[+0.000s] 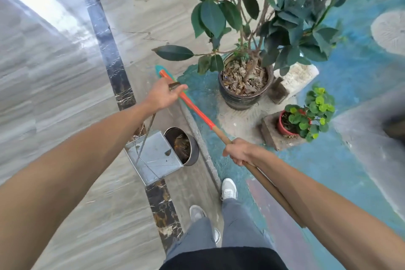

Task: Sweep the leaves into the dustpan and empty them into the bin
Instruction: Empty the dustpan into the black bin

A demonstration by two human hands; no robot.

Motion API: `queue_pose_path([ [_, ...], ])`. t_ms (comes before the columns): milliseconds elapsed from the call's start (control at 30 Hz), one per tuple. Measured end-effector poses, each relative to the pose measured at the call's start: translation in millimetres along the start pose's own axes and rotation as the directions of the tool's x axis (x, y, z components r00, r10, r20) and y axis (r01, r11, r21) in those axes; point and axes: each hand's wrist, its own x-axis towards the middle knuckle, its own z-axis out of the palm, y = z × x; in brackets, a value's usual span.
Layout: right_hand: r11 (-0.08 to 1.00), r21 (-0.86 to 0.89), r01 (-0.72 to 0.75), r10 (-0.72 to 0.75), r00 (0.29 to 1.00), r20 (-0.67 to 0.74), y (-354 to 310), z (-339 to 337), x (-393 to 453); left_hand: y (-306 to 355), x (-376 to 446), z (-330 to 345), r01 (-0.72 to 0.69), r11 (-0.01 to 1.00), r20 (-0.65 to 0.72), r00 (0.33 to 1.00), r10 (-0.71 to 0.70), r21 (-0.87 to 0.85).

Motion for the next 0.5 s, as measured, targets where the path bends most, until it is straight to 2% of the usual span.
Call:
queue_pose_path([
  [267,0.997,0.083,-0.005,0.007,1.000,-0.017,13.2,-2.9,9.3,15.6,18.9,11.0,-0.030,0.998,0.086,0.996,0.025,0.058],
  [500,0.994,0.111,-0.024,0.030,0.998,-0.058,30.2,-3.0,11.4,23.0,14.7,6.9,0.041,0.999,0.039,0.998,-0.042,0.028],
])
